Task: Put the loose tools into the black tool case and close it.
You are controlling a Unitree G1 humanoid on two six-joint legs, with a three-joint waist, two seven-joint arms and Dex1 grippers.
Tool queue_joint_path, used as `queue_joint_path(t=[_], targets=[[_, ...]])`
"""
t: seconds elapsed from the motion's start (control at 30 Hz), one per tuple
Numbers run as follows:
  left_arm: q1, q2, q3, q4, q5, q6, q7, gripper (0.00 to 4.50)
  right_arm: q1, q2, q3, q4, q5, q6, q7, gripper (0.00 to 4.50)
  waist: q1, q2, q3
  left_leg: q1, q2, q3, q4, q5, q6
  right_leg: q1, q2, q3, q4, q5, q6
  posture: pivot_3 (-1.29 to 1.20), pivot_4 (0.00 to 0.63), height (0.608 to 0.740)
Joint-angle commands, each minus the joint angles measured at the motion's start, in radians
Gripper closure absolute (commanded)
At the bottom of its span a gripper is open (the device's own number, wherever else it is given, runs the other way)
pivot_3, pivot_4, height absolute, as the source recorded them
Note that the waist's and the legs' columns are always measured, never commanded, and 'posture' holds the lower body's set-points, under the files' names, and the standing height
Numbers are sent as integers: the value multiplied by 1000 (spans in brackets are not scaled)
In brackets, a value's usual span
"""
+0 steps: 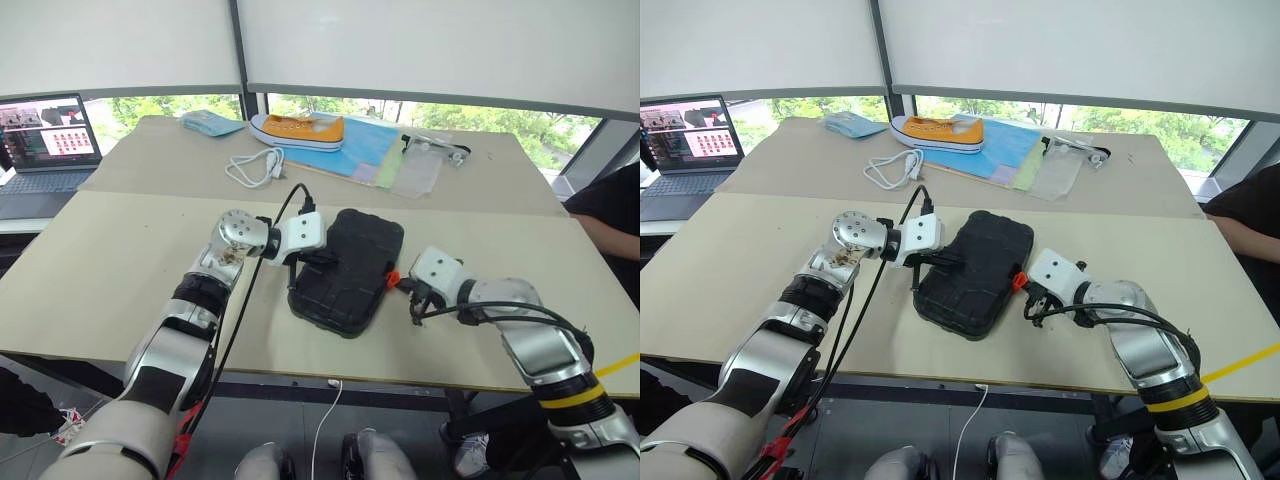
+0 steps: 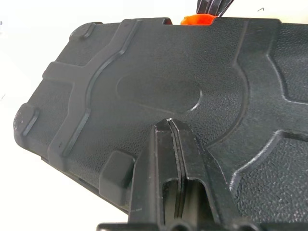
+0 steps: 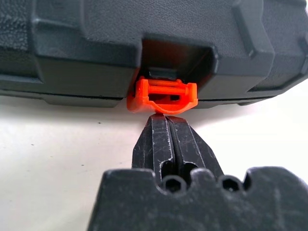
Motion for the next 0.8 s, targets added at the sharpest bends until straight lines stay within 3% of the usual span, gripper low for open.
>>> queue_joint_path(t=[0.03,0.5,0.8], targets=[[61,-39,-79,43,49,15,-19,4493,-73,35,16,-80,-1,-115,5,4500,0,0,0,0,0,0,0,0,0,0,0,0,0,0,0,0,150,718],[60,-39,-76,61,51,24,-14,4493,-77,76,23,-42,-72,-233,-13,4500,-4,2,-1,1,0,1,0,0,0,0,0,1,1,0,0,0,150,718],[44,-58,-81,112,54,39,-24,4493,-99,64,43,21,-161,-404,-37,4500,-6,3,-2,1,0,1,0,0,-1,0,0,1,1,0,0,0,150,718]])
